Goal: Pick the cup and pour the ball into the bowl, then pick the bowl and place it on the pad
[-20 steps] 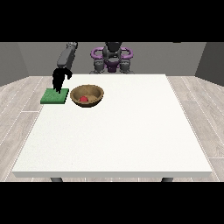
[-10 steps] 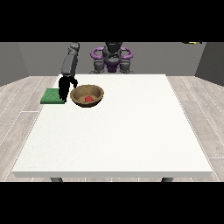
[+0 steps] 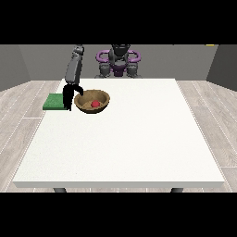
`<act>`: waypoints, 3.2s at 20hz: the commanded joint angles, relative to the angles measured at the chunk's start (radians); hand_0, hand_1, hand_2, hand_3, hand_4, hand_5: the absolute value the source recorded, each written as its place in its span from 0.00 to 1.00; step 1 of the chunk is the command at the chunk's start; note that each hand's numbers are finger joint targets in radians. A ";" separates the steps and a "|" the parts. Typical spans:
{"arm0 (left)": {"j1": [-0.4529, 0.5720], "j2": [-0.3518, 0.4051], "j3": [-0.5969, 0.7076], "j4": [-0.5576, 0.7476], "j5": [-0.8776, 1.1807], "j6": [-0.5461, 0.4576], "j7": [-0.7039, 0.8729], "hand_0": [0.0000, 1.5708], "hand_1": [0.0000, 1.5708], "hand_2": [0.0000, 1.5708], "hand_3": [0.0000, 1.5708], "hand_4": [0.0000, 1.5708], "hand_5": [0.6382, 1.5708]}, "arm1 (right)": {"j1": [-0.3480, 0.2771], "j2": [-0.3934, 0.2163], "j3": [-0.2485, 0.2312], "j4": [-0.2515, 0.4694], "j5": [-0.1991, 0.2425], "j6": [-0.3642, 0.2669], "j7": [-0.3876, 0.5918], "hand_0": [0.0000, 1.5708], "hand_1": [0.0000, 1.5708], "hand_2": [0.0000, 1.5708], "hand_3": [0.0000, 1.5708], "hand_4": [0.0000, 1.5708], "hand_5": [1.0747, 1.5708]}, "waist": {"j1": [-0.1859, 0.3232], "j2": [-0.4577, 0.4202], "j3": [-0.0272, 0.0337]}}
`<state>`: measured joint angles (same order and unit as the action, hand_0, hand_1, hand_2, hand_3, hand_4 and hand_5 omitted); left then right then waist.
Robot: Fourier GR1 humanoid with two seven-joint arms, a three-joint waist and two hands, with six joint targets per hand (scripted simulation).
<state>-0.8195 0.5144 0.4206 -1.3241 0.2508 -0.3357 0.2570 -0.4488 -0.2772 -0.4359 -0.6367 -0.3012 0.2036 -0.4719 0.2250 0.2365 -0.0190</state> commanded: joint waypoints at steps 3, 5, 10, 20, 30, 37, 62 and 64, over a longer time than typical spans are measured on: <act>0.007 0.032 0.013 -0.018 0.008 0.010 0.003 0.00 0.00 0.00 0.00 0.65 0.96 | -0.049 0.004 0.009 0.050 0.009 -0.029 0.001 0.00 0.00 0.00 0.00 0.29 0.95 | -0.017 0.041 0.0200; 0.023 0.024 0.005 -0.023 0.023 0.002 0.022 0.00 0.00 0.00 0.00 0.65 0.96 | -0.074 0.016 0.017 0.056 0.017 -0.063 0.022 0.00 0.00 0.00 0.00 0.27 0.95 | -0.001 0.020 0.0199; 0.071 0.056 0.037 -0.004 0.050 -0.037 -0.003 0.00 0.00 0.00 0.00 0.65 0.97 | -0.061 0.070 0.022 0.044 0.016 -0.097 -0.009 0.00 0.00 0.00 0.00 0.30 0.95 | -0.002 0.002 0.0194; -0.008 0.101 0.065 -0.022 0.124 -0.051 0.047 0.00 0.00 0.00 0.00 0.68 0.95 | 0.056 -0.043 0.038 0.108 0.113 -0.299 0.074 1.00 1.00 1.00 1.00 0.58 0.85 | 0.025 0.090 0.0172; 0.066 0.099 0.088 0.045 0.119 -0.074 0.004 0.00 0.00 0.00 0.00 0.76 0.95 | 0.052 -0.206 0.090 -0.023 0.139 -0.376 0.280 1.00 1.00 1.00 0.71 0.65 0.95 | 0.014 -0.006 0.0124; 0.106 0.136 0.113 0.097 0.091 -0.070 -0.027 0.00 0.00 0.00 0.00 0.77 0.96 | -0.023 -0.413 0.107 -0.052 0.136 -0.263 0.510 1.00 1.00 1.00 0.53 0.66 0.98 | -0.053 -0.037 0.0176; 0.268 0.259 0.189 0.306 0.093 -0.140 -0.294 0.00 0.00 0.00 0.00 0.77 0.98 | -0.088 -0.343 0.085 0.005 0.112 -0.190 0.488 1.00 1.00 1.00 0.34 0.65 1.00 | -0.156 0.000 0.0197; 0.305 0.295 0.202 0.418 0.069 -0.197 -0.375 0.00 0.00 0.00 0.00 0.77 0.99 | -0.104 -0.338 0.112 -0.075 0.112 -0.198 0.595 1.00 1.00 1.00 0.35 0.65 1.00 | -0.191 -0.037 0.0183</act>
<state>-0.5369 0.7763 0.6137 -0.9821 0.3294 -0.5015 -0.0658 -0.5269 -0.6093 -0.3292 -0.6848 -0.1812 -0.0066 0.0615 0.0555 0.2132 0.0004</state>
